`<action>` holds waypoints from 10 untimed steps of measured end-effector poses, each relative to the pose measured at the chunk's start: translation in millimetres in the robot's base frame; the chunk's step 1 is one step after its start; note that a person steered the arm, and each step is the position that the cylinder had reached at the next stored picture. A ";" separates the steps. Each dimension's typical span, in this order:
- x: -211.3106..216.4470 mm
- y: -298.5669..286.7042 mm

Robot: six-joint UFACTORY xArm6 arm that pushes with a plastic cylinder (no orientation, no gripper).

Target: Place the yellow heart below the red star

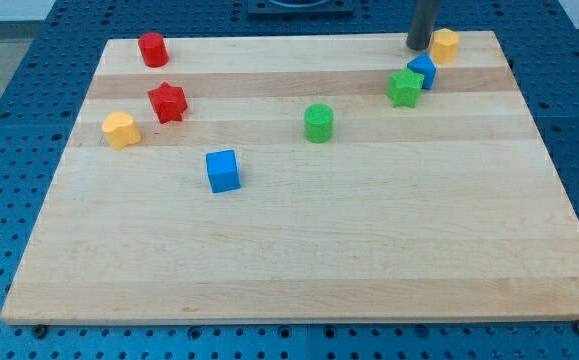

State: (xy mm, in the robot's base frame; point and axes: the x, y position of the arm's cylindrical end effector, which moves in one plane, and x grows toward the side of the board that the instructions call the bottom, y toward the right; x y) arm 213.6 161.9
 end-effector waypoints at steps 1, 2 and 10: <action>5.4 -90.2; 29.8 -188.3; 165.6 -425.5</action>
State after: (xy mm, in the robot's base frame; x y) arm 379.2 -263.6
